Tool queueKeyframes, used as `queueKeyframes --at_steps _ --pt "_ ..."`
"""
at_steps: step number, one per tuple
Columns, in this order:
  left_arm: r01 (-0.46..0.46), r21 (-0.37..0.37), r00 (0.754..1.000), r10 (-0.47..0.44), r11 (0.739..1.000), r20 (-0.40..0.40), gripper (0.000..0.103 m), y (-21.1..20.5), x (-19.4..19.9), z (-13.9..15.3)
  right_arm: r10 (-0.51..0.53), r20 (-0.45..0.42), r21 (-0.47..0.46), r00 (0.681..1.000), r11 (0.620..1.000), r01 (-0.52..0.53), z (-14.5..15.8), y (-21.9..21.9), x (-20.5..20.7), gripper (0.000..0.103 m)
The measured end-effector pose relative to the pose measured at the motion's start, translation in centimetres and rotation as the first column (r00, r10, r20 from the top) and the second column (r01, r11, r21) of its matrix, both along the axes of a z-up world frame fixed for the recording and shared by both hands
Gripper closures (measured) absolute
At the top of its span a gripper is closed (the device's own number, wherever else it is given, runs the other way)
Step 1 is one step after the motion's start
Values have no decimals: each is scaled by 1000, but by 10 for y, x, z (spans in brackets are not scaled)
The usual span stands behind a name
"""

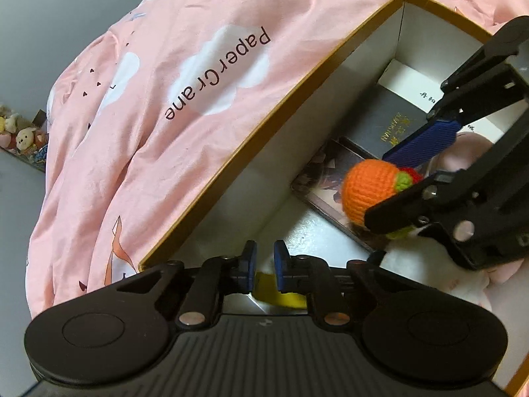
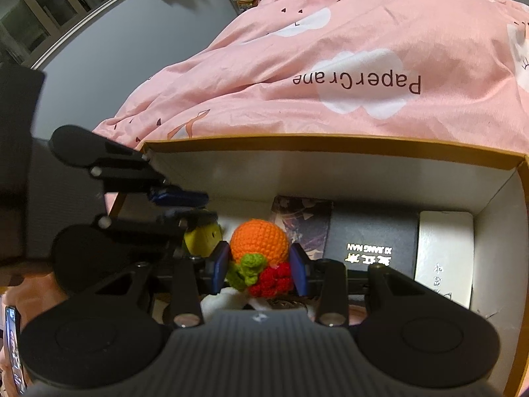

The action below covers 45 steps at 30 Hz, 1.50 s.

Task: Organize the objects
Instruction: 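Carry the tape measure and crochet fruit over the orange box with both tools, then lower the tape measure and fruit into the box and open both tools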

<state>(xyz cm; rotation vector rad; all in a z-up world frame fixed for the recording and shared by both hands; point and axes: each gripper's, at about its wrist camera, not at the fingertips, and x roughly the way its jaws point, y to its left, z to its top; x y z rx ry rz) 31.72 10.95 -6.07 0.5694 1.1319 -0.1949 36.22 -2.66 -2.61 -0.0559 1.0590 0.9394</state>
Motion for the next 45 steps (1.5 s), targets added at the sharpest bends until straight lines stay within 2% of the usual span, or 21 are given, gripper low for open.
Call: queueKeyframes --at_steps 3,10,15,18,24,25,29,35,39,45 --pt "12 -8 1000 -12 1000 -1 87 -5 15 7 7 3 -1 1000 1000 -7 0 1 0 61" --pt "50 13 999 -50 999 -3 87 -10 -7 11 7 -19 6 1000 1000 -6 -3 8 2 61" --pt "13 -62 1000 -12 998 20 87 0 -15 26 14 -17 10 1000 1000 -14 1 8 -1 62" --pt "112 -150 993 -117 982 -23 85 -4 -38 31 17 -12 29 1000 999 -17 9 4 -4 61" --pt "173 -127 978 -186 977 -96 85 -29 -49 26 4 3 6 1000 1000 -4 12 2 -4 61" --pt "175 -119 976 -188 977 -106 82 -32 -48 24 3 3 4 1000 1000 -3 11 1 -5 61" --pt "169 -78 980 -176 983 -96 79 -38 -42 16 7 -3 -4 1000 1000 -7 7 0 -4 61" --pt "102 -90 991 -109 991 -77 79 -34 -25 13 -15 -2 -5 1000 1000 15 0 4 4 61" --pt "92 -83 992 -98 992 -73 80 -34 -20 9 -25 -13 -5 1000 1000 25 -5 8 10 61" --pt "46 -159 999 -47 986 2 80 -24 -23 34 -9 -27 19 1000 1000 10 -5 13 11 61"
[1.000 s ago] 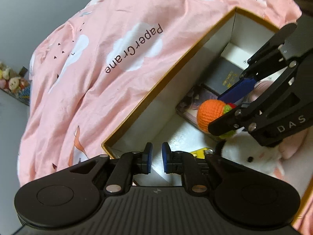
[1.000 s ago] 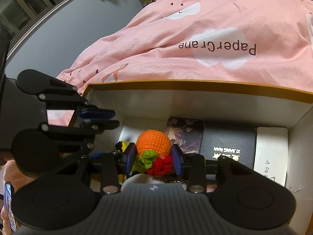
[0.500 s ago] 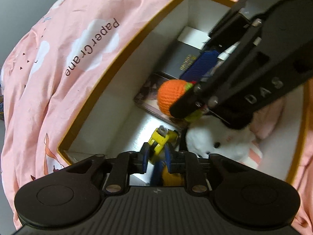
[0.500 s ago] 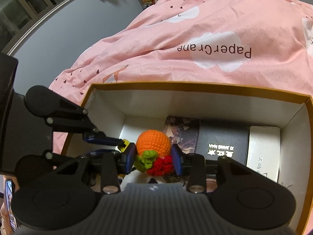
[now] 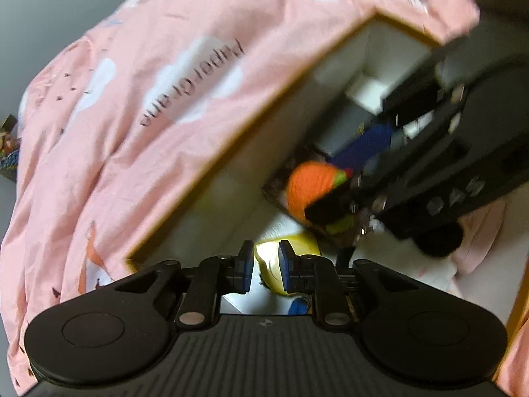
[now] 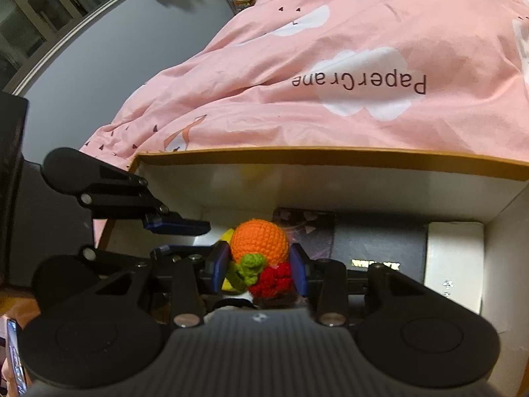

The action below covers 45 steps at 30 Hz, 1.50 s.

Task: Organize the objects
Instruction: 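Lower the tape measure and fruit into the box and open both tools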

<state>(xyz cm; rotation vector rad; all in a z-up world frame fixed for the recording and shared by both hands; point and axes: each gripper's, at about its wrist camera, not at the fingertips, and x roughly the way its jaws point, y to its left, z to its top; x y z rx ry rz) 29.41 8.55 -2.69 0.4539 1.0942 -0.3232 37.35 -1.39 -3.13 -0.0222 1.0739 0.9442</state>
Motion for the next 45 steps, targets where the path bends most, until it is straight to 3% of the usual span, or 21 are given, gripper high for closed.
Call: queueKeyframes --at_steps 5,12,15,19,28,39,45 --pt "-125 -110 989 133 986 67 80 27 -10 38 29 -48 43 998 999 -27 0 11 -1 61" --pt "-239 -183 958 263 953 117 80 74 -23 66 33 -60 53 998 998 -30 -1 45 -8 61" --pt "-264 -190 948 291 946 128 80 87 -10 43 31 -58 50 998 998 -28 -3 58 -10 61" --pt "-313 -195 934 338 930 116 80 96 -12 35 16 -33 27 999 1000 -15 -6 70 -12 61" --pt "-330 -216 921 364 919 141 80 98 -23 42 12 -15 27 1000 1000 -12 -2 71 -14 59" --pt "-317 -276 902 379 907 209 80 62 -61 69 -5 100 67 995 998 -1 54 13 -47 58" --pt "-338 -350 834 450 874 319 80 37 -99 97 -47 257 96 965 995 23 102 -57 -85 54"
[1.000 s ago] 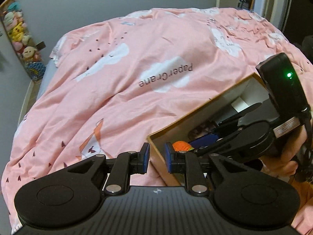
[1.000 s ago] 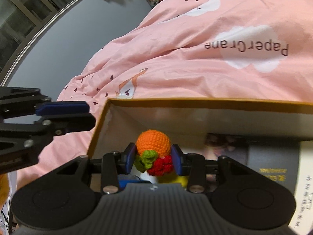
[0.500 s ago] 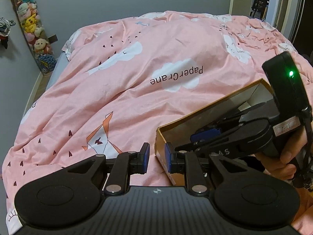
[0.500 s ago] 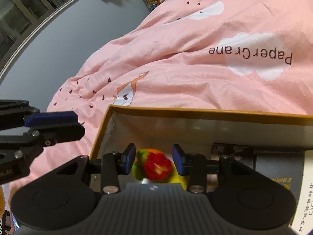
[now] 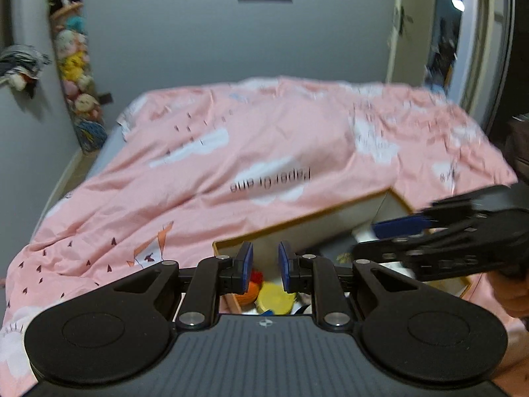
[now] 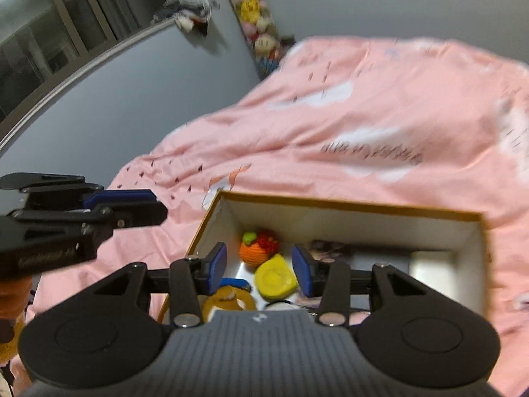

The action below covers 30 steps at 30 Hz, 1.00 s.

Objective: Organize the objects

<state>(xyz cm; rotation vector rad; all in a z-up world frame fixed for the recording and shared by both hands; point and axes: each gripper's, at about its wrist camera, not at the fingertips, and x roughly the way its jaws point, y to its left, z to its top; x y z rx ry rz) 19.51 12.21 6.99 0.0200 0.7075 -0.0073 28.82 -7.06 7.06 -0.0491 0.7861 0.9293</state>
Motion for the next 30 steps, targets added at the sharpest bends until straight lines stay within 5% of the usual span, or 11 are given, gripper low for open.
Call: queueKeyframes --at_steps 5,13,22,30 --pt "-64 31 992 60 997 110 73 -26 -37 19 -72 171 9 983 997 72 29 -54 -42 49" --pt "-145 51 963 129 988 235 52 -71 -83 19 -185 311 57 932 983 176 34 -107 -103 32" --pt "-209 48 957 194 977 216 34 -99 -102 -29 -316 373 96 872 948 303 -2 -125 -143 12" --pt "-216 30 970 210 976 126 34 -106 -99 -68 -338 383 52 860 937 345 -37 -117 -140 10"
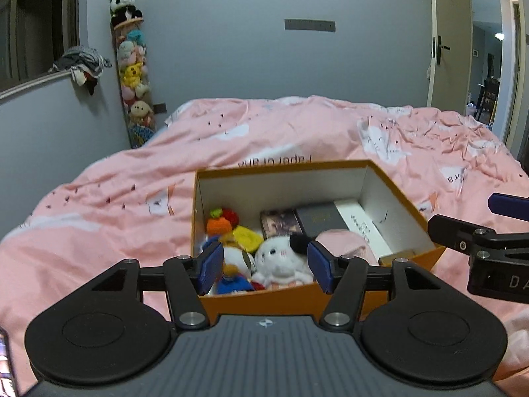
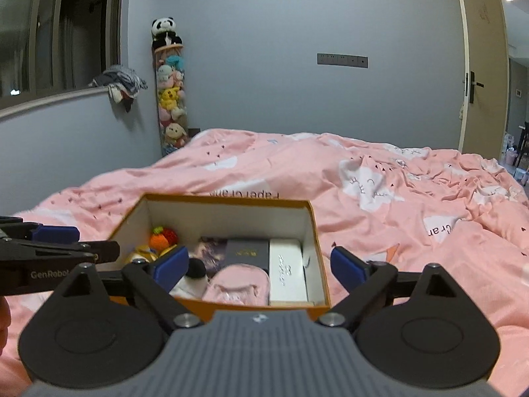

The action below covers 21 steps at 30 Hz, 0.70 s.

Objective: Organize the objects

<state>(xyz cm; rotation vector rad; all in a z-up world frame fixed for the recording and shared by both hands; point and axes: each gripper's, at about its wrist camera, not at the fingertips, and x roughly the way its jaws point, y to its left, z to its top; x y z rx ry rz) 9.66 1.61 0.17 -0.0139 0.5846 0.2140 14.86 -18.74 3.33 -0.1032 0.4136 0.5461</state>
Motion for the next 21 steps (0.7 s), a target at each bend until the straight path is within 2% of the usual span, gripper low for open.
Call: queueKeyframes --at_steps 8,21 --pt "2 -27 999 -3 1000 -53 34 -4 4 -20 59 -61 -9 996 998 -59 -24 5 3 10" --pt "-17 -34 994 13 999 -112 34 -7 4 -28 73 -79 -20 994 997 -74 -30 7 0 7"
